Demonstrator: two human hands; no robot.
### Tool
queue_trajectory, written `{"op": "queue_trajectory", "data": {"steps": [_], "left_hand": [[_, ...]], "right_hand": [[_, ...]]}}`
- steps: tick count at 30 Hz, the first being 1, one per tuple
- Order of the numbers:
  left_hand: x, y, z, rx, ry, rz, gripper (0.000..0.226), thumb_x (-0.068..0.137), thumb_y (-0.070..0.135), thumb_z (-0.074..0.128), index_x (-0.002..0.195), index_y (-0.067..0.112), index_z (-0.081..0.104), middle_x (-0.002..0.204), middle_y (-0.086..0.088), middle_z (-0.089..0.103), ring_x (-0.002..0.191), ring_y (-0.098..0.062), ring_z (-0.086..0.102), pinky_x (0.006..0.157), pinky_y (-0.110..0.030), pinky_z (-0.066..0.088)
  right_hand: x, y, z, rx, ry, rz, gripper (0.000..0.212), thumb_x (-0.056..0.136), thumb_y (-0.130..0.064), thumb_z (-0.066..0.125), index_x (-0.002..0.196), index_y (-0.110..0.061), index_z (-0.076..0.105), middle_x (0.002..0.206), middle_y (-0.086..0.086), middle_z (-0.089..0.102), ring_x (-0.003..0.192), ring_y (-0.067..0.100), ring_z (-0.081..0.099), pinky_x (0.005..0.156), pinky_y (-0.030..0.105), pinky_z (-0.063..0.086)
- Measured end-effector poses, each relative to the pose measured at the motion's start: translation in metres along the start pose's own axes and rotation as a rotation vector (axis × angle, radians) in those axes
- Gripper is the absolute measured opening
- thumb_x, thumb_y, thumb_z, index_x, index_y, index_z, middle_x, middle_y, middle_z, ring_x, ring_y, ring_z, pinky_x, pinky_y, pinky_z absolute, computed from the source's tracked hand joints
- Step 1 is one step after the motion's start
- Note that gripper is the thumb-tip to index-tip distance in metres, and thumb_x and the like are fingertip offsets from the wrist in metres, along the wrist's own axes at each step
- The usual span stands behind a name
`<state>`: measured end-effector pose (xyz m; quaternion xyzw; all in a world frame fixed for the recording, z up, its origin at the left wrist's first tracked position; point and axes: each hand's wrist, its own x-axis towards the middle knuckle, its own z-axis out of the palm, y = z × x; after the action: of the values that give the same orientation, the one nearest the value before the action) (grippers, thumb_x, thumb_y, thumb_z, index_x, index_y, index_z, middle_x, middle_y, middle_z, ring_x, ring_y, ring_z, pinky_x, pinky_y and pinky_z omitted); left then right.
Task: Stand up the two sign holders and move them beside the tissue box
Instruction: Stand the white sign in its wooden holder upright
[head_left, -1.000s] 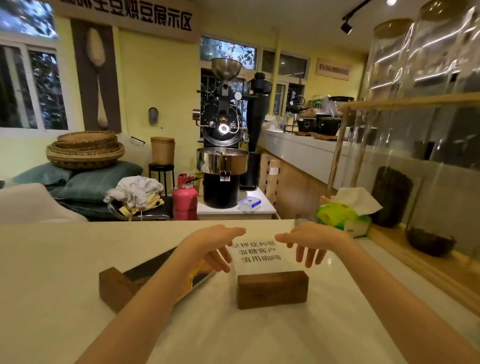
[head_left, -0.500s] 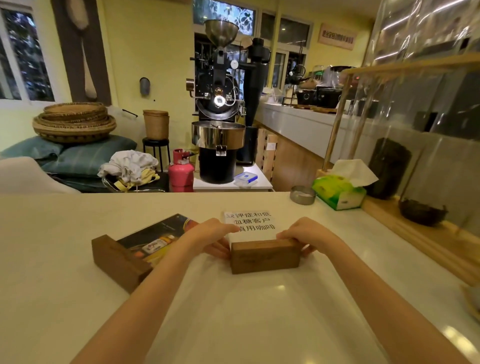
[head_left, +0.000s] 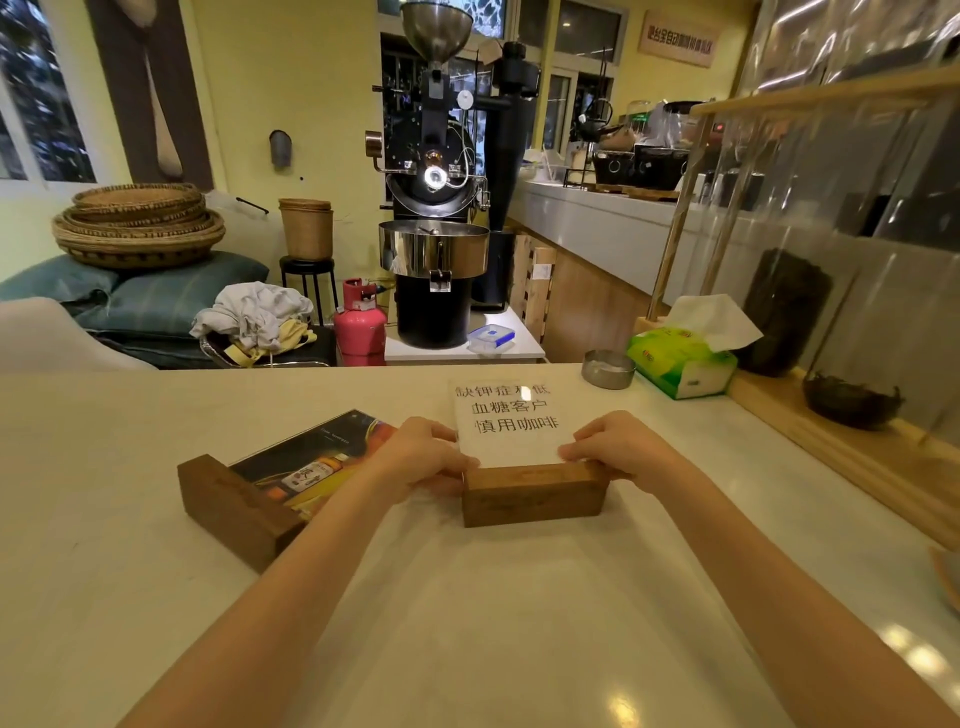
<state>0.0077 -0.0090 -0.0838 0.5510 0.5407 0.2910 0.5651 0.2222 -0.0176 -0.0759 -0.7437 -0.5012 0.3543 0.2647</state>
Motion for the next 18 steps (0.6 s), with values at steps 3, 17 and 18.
{"op": "queue_trajectory", "data": {"steps": [3, 17, 18], "left_hand": [[-0.002, 0.003, -0.003, -0.014, 0.015, 0.068, 0.053, 0.075, -0.006, 0.067, 0.123, 0.003, 0.047, 0.098, -0.015, 0.067, 0.080, -0.024, 0.067, 0.056, -0.026, 0.060], [-0.019, 0.012, -0.007, 0.262, 0.067, 0.389, 0.042, 0.075, 0.000, 0.069, 0.103, 0.016, 0.043, 0.093, -0.007, 0.062, 0.086, -0.028, 0.068, 0.071, -0.042, 0.061], [-0.021, 0.011, -0.007, 0.281, 0.059, 0.403, 0.042, 0.075, 0.000, 0.069, 0.104, 0.016, 0.043, 0.094, -0.007, 0.062, 0.085, -0.027, 0.068, 0.069, -0.039, 0.062]], "right_hand": [[-0.004, 0.001, -0.001, 0.104, 0.035, -0.062, 0.040, 0.077, -0.017, 0.071, 0.113, -0.004, 0.059, 0.082, 0.002, 0.059, 0.068, 0.012, 0.053, 0.055, 0.021, 0.044], [-0.020, 0.014, -0.006, 0.332, 0.039, -0.386, 0.024, 0.075, -0.011, 0.072, 0.087, -0.013, 0.052, 0.093, 0.001, 0.066, 0.084, 0.017, 0.065, 0.055, 0.024, 0.056], [-0.020, 0.014, -0.008, 0.337, 0.024, -0.394, 0.024, 0.074, -0.010, 0.072, 0.086, -0.013, 0.052, 0.093, 0.001, 0.066, 0.083, 0.018, 0.066, 0.055, 0.024, 0.057]]}}
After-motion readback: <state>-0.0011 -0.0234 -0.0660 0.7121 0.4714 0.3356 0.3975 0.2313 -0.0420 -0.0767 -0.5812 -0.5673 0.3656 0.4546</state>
